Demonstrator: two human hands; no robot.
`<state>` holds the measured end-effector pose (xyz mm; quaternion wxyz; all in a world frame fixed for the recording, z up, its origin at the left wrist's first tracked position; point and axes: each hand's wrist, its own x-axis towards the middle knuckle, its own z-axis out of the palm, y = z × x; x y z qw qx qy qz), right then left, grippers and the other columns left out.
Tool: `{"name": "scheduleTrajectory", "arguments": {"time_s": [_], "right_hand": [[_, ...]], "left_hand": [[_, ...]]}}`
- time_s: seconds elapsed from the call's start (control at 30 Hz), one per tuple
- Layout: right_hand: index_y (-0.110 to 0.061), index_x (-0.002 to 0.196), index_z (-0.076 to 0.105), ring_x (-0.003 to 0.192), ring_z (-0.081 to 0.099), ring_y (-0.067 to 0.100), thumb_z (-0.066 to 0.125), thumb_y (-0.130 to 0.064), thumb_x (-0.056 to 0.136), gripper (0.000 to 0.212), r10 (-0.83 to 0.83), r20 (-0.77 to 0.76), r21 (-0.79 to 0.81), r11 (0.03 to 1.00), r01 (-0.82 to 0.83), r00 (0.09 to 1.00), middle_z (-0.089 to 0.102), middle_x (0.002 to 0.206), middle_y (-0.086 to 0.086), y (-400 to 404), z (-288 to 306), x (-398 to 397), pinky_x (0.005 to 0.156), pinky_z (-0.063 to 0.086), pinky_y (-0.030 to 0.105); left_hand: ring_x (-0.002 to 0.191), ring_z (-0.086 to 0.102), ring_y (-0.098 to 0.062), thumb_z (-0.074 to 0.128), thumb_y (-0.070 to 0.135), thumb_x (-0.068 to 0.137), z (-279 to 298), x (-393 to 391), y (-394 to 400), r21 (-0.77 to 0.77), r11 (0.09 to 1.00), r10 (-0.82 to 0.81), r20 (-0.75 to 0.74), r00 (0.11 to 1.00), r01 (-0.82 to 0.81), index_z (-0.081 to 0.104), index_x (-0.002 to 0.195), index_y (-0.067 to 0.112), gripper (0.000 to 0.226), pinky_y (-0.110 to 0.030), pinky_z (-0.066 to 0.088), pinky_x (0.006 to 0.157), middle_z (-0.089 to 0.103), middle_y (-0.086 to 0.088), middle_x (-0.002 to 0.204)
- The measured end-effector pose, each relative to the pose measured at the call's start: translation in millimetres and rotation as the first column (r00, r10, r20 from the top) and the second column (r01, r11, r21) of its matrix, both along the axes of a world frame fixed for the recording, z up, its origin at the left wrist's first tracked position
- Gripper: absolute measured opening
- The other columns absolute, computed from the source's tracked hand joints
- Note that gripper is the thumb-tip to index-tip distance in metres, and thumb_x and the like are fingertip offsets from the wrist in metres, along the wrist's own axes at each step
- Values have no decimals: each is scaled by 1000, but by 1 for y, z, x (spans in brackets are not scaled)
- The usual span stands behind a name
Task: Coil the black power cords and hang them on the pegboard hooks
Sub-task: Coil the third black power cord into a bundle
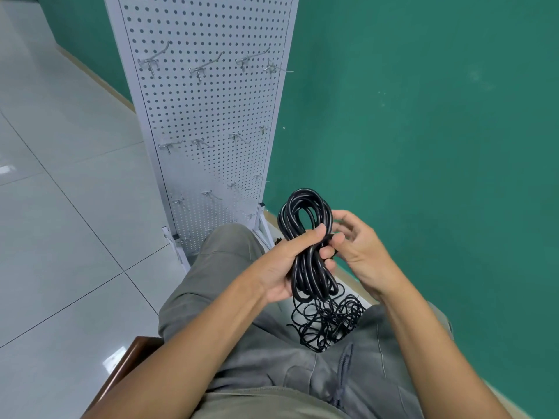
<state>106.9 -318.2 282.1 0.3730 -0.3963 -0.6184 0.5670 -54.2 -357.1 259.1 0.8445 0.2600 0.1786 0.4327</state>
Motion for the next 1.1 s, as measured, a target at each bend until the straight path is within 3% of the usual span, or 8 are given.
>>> {"name": "scheduleTrajectory", "arguments": {"time_s": [0.13, 0.3, 0.4, 0.53, 0.7, 0.8, 0.93, 1.1], "right_hand": [[-11, 118, 65, 100, 71, 15, 72, -76, 69, 82, -62, 63, -8, 998, 63, 996, 76, 102, 1, -5, -17, 9, 96, 55, 29], [-5, 106, 68, 90, 69, 19, 61, -23, 99, 20, -178, 138, -9, 984, 181, 974, 76, 89, 3, -12, -33, 21, 93, 54, 33], [-7, 98, 73, 89, 58, 23, 66, -33, 94, 27, -200, 83, -19, 979, 202, 976, 70, 85, 0, -16, -35, 25, 91, 49, 36], [-21, 95, 78, 89, 52, 16, 82, -63, 71, 48, -203, -40, -82, 977, 199, 978, 63, 90, 3, -27, -34, 29, 92, 44, 31], [-14, 86, 73, 66, 44, 14, 72, -35, 84, 21, -374, -50, -40, 927, 372, 926, 53, 70, 5, -30, -26, 29, 74, 39, 34], [-11, 86, 69, 57, 40, 12, 68, -24, 94, 16, -434, -47, 5, 901, 435, 900, 48, 70, 9, -26, -10, 28, 63, 38, 33], [-7, 88, 68, 53, 50, 10, 65, -16, 98, 14, -440, -9, 106, 893, 438, 898, 50, 58, -2, -24, 17, 19, 61, 54, 30], [-1, 92, 70, 73, 66, 11, 64, -12, 98, 14, -363, -129, 73, 925, 374, 923, 62, 74, 2, -28, 46, -6, 83, 61, 31]], "left_hand": [[64, 60, -10, 88, 31, 79, 6, -4, 3, -14, 999, -48, 178, 983, 51, 61, 93, 8, 39, -25, 54, 65, 55, 5, 70], [60, 58, -12, 93, 25, 70, 12, -16, 6, -29, 1000, 17, 138, 990, -13, 62, 83, 10, 37, -26, 54, 63, 54, 3, 67], [60, 58, -12, 89, 24, 64, 16, -18, 6, 39, 996, 87, -146, 985, -82, 62, 65, 14, 29, -24, 53, 62, 52, 1, 66], [57, 57, -12, 81, 23, 66, 20, -23, 10, -23, 984, 169, -160, 973, -175, 57, 69, 15, 25, -25, 53, 59, 54, 1, 64], [60, 59, -16, 70, 9, 91, 16, -27, 12, 137, 979, 199, -534, 822, -148, 60, 69, 11, 24, -27, 54, 62, 59, -5, 64], [71, 54, -20, 72, 8, 76, 13, -17, 10, 278, 960, 233, -694, 682, -45, 58, 79, 7, 14, -30, 49, 68, 54, -12, 74], [74, 48, -22, 73, 16, 66, 6, -1, 7, 169, 984, 157, -686, 710, -55, 54, 84, 11, 27, -35, 45, 68, 48, -11, 79], [59, 52, -14, 85, 28, 66, 5, 2, 3, -7, 999, 39, -529, 848, -50, 62, 75, 18, 27, -27, 47, 55, 53, -1, 68]]}}
